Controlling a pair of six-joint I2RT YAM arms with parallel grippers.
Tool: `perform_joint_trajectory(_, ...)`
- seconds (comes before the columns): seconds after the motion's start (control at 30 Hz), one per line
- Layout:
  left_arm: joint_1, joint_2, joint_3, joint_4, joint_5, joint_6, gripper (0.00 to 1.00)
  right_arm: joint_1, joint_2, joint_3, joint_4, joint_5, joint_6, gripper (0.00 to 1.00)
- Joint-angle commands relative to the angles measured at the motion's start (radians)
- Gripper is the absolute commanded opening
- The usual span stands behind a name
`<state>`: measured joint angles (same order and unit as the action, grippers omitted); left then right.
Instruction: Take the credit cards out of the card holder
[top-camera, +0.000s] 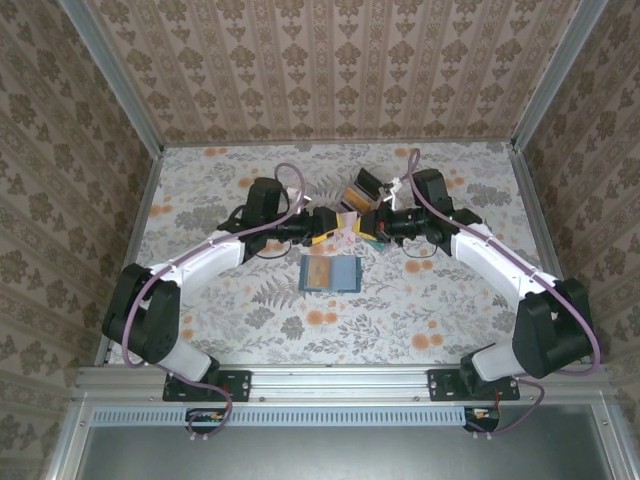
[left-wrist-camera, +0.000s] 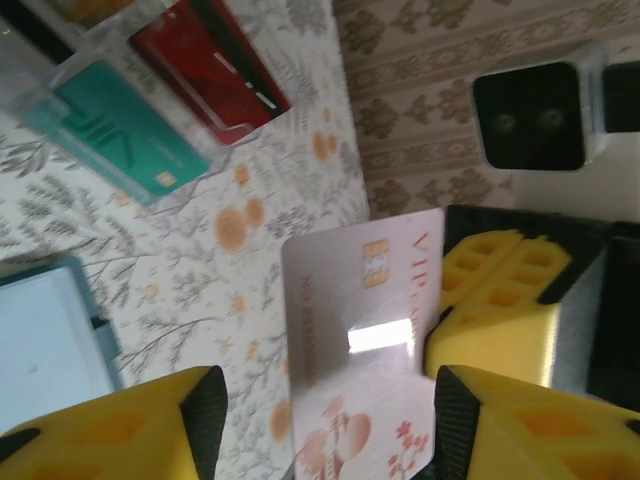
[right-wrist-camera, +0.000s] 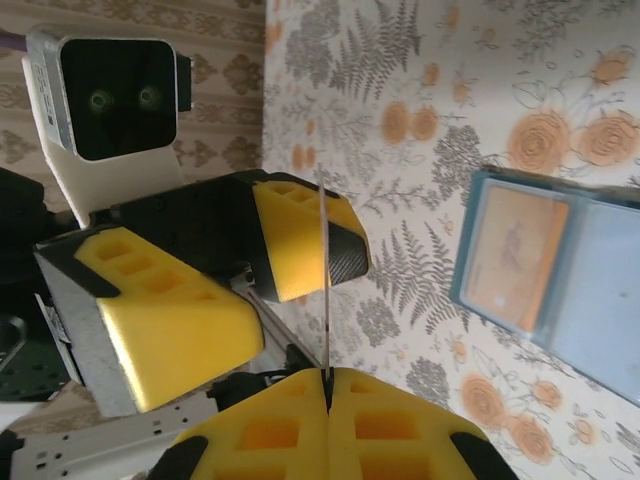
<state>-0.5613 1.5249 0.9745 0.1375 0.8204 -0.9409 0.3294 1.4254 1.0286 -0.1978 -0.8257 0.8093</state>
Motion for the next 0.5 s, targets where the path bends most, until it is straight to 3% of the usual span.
perform_joint_trajectory(0.0, 0.004, 0.006, 0.026, 0.109, 0.049, -0.051, 0.50, -0.010, -0.027, -0.019, 0.082, -0.079, 0.041, 0.00)
perform_joint_trajectory(0.1, 0.006, 0.005, 0.027, 0.119, 0.044, -0.059, 0.39, -0.015, -0.025, -0.036, 0.143, -0.099, 0.079, 0.00)
perform_joint_trajectory(0.3, 0.001, -0.015, 0.018, 0.169, 0.000, -0.136, 0.05, -0.017, -0.028, -0.044, 0.171, -0.098, 0.099, 0.00)
perform_joint_trajectory(0.4, -0.011, -0.056, 0.011, 0.164, -0.068, -0.165, 0.00, -0.017, -0.067, -0.052, 0.145, -0.066, 0.113, 0.25)
perform_joint_trajectory(0.47, -0.015, -0.080, 0.006, 0.163, -0.114, -0.188, 0.00, -0.016, -0.092, -0.098, 0.226, -0.045, 0.179, 0.41)
